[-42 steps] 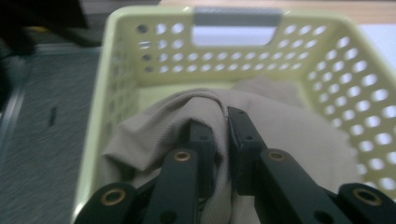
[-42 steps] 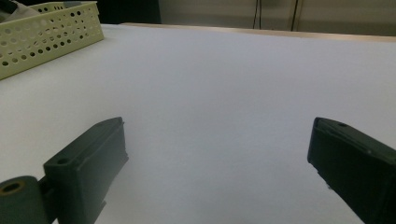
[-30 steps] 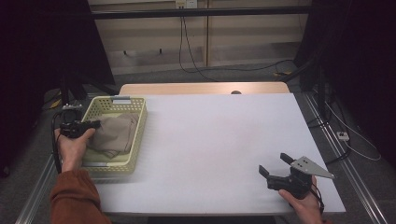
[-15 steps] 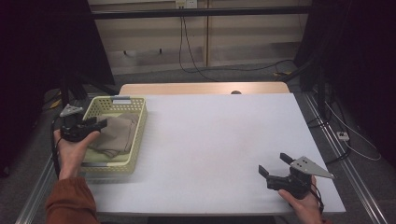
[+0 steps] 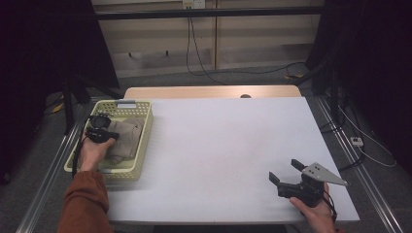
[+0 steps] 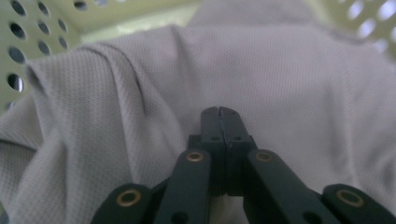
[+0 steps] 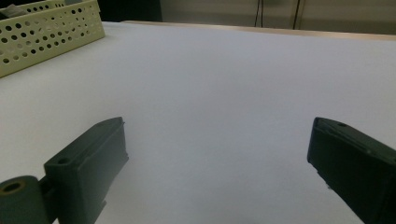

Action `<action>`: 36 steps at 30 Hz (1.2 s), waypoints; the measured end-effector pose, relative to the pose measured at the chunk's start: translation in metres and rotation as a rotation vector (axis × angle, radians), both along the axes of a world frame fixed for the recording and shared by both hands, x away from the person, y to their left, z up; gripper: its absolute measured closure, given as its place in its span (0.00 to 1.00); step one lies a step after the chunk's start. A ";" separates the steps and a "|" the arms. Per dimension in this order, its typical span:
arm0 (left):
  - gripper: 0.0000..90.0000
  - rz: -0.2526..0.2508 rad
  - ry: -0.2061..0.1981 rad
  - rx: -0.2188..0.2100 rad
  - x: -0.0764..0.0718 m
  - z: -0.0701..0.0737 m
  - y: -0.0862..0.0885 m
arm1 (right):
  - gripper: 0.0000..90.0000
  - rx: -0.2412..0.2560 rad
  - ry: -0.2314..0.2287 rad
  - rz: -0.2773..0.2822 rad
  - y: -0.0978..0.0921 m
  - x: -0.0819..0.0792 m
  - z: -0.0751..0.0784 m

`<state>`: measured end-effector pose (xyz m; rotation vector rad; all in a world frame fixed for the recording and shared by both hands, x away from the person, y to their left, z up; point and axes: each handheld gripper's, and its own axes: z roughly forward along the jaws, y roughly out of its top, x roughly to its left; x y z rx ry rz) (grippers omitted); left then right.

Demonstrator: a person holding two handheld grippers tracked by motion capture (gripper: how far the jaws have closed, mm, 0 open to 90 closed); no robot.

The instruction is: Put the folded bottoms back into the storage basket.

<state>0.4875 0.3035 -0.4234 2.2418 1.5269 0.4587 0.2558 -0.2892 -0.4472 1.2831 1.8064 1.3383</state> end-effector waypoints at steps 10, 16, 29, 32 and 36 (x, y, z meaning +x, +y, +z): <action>1.00 0.008 0.075 -0.032 0.004 -0.005 -0.008 | 0.05 -0.005 0.004 0.001 0.000 0.001 -0.001; 1.00 0.032 0.021 -0.102 0.022 -0.011 -0.019 | 0.05 -0.013 0.007 0.008 0.003 0.001 -0.001; 1.00 -0.019 0.142 -0.082 0.005 -0.003 -0.008 | 0.05 -0.009 0.004 0.004 0.001 0.001 -0.001; 1.00 -0.056 0.200 -0.063 0.000 0.000 -0.007 | 0.05 -0.014 0.007 0.002 0.002 0.001 -0.001; 1.00 -0.067 0.203 -0.089 -0.004 0.001 -0.003 | 0.05 -0.017 0.004 0.004 0.002 0.001 -0.001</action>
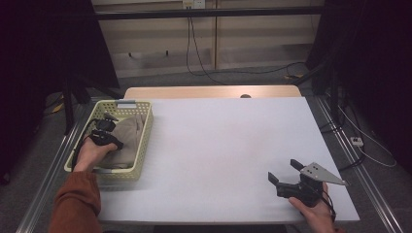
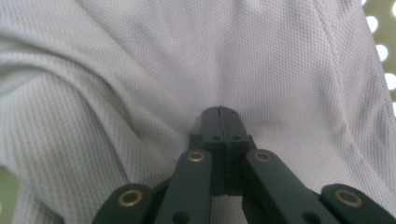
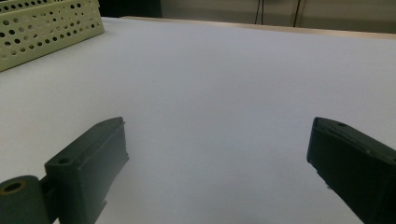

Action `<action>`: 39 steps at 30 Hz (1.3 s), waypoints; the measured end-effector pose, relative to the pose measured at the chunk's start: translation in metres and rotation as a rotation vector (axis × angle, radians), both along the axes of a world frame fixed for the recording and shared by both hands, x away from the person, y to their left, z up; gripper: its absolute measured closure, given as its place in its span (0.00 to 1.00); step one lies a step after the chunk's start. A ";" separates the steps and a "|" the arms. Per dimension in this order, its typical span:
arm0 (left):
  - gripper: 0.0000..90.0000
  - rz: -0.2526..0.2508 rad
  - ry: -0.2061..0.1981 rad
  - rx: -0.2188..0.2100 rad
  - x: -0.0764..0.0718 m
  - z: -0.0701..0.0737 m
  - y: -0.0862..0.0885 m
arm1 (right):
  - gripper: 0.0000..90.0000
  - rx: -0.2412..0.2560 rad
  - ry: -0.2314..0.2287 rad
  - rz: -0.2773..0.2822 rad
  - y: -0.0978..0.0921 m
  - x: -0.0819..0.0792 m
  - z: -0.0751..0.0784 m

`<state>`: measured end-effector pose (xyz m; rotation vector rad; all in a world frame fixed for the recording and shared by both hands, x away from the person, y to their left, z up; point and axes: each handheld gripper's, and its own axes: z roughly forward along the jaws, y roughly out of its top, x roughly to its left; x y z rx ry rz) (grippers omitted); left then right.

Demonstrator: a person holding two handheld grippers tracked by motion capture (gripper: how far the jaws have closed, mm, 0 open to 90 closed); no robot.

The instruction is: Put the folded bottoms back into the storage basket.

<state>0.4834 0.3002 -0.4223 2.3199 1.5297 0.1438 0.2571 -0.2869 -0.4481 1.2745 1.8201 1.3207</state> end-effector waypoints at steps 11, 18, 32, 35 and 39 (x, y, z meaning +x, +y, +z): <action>1.00 0.145 -0.269 -0.038 0.018 0.005 0.011 | 0.05 0.000 -0.003 -0.011 -0.001 0.000 0.000; 1.00 0.083 -0.157 0.079 0.017 -0.007 -0.002 | 0.05 -0.002 -0.007 -0.008 -0.002 0.000 0.000; 1.00 -0.006 -0.150 0.047 0.011 -0.008 0.001 | 0.05 -0.004 -0.004 -0.006 0.000 0.000 0.000; 1.00 -0.023 -0.179 0.016 0.017 -0.011 -0.005 | 0.05 -0.006 -0.004 -0.004 0.000 0.000 0.000; 1.00 -0.049 -0.197 0.019 0.022 -0.012 -0.014 | 0.05 -0.003 -0.003 -0.007 0.000 0.001 0.000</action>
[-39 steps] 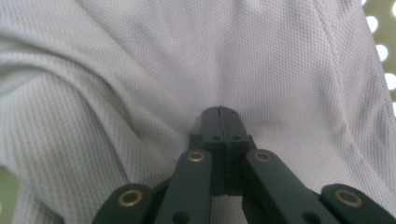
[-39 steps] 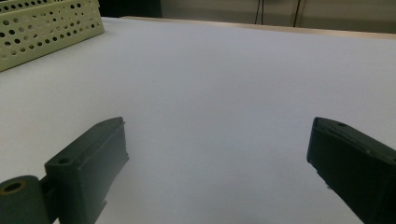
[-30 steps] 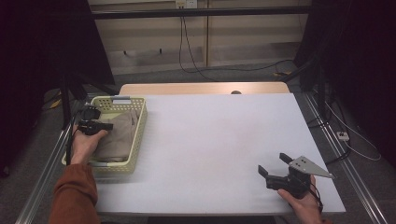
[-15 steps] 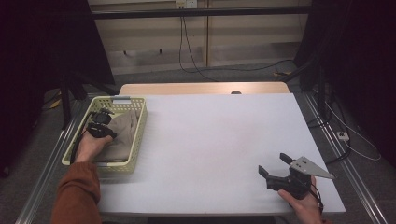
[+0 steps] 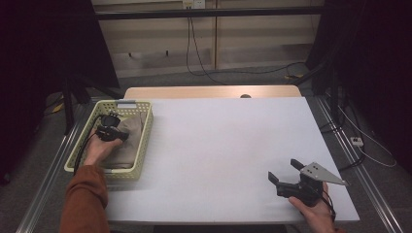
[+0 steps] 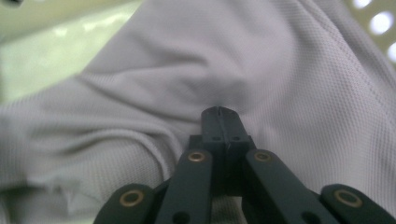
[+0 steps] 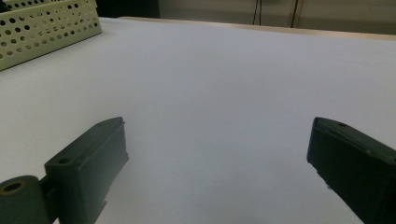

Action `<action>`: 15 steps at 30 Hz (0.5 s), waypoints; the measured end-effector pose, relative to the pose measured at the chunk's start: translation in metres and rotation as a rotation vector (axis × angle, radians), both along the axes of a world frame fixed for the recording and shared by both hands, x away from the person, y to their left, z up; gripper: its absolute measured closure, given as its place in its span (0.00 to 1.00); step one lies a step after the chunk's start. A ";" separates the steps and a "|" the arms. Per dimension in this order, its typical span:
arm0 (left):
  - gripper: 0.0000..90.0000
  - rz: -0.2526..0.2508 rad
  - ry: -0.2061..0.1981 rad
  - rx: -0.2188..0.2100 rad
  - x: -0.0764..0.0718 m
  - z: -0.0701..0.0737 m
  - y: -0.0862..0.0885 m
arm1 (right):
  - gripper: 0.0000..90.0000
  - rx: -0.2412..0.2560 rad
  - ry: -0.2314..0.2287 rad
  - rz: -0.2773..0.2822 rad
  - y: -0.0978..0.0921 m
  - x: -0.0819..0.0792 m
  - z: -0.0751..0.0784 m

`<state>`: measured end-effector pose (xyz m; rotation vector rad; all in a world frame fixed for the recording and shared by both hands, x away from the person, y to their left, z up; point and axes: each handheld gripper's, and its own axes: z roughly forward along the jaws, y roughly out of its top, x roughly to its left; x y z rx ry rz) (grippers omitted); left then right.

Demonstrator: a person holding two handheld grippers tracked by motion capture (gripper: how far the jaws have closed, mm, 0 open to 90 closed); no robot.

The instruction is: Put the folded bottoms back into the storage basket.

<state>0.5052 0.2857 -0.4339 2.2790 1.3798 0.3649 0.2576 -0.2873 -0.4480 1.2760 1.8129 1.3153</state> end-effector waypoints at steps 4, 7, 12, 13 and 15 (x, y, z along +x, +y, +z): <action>1.00 0.042 0.006 -0.020 -0.002 0.004 0.008 | 0.05 0.001 0.000 -0.003 -0.001 0.000 0.000; 1.00 0.090 -0.032 -0.048 -0.008 0.011 0.020 | 0.05 0.002 0.001 -0.002 -0.001 0.000 0.000; 1.00 0.137 0.011 -0.009 -0.013 0.010 0.035 | 0.05 0.000 0.000 -0.005 0.000 0.000 0.000; 1.00 0.126 0.063 0.017 -0.013 0.005 0.036 | 0.05 0.000 0.002 -0.005 0.000 0.000 0.000; 1.00 0.133 0.057 0.009 -0.014 0.006 0.038 | 0.05 -0.003 0.005 -0.002 0.000 0.000 0.000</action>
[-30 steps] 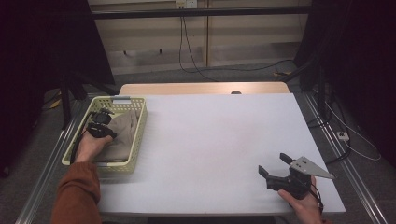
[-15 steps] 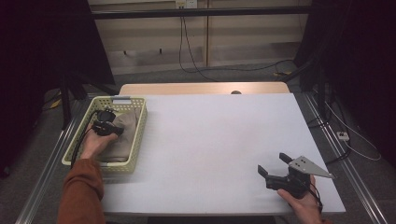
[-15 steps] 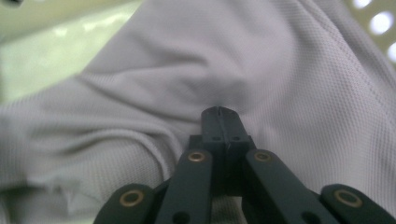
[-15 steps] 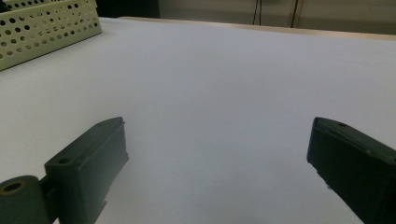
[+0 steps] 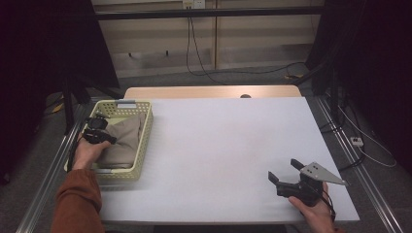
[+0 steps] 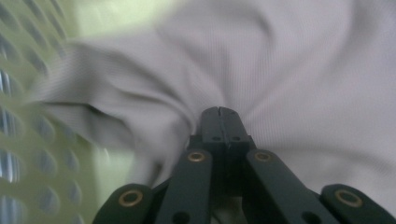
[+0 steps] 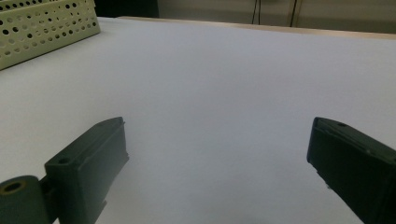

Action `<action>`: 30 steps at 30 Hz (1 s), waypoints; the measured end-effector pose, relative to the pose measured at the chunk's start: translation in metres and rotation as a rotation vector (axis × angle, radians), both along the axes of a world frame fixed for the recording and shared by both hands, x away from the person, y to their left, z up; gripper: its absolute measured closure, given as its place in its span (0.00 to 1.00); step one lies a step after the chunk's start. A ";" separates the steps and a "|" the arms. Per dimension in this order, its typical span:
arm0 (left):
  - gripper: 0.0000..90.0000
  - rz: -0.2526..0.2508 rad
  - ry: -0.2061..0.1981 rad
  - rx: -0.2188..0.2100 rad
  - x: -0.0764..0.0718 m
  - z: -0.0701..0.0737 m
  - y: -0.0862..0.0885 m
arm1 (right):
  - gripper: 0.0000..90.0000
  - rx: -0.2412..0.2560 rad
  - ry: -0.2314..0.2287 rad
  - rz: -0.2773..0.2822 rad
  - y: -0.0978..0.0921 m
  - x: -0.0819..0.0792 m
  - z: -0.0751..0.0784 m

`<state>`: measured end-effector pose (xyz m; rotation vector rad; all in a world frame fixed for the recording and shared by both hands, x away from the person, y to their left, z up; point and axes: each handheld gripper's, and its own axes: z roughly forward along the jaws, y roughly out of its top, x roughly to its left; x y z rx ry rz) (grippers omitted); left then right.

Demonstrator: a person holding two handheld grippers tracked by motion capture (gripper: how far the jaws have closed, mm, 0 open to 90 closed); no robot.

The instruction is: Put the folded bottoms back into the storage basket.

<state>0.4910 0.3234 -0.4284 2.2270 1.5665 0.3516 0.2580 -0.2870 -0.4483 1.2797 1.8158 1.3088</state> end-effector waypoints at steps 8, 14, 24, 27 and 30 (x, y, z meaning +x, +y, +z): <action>1.00 0.027 -0.009 0.045 0.003 -0.001 0.005 | 0.05 0.004 -0.004 -0.005 -0.002 -0.001 0.000; 1.00 0.053 -0.031 0.048 0.006 -0.003 0.004 | 0.05 0.003 -0.005 -0.003 -0.001 0.000 0.000; 0.89 -0.004 -0.028 -0.012 0.000 0.004 0.000 | 0.05 0.004 0.001 0.001 -0.002 0.001 -0.001; 0.82 0.004 -0.063 -0.039 -0.001 0.006 0.001 | 0.05 0.012 0.002 -0.003 -0.003 0.001 0.000; 0.74 -0.013 -0.095 -0.051 -0.003 0.011 0.001 | 0.05 0.015 -0.002 -0.002 -0.003 0.000 0.000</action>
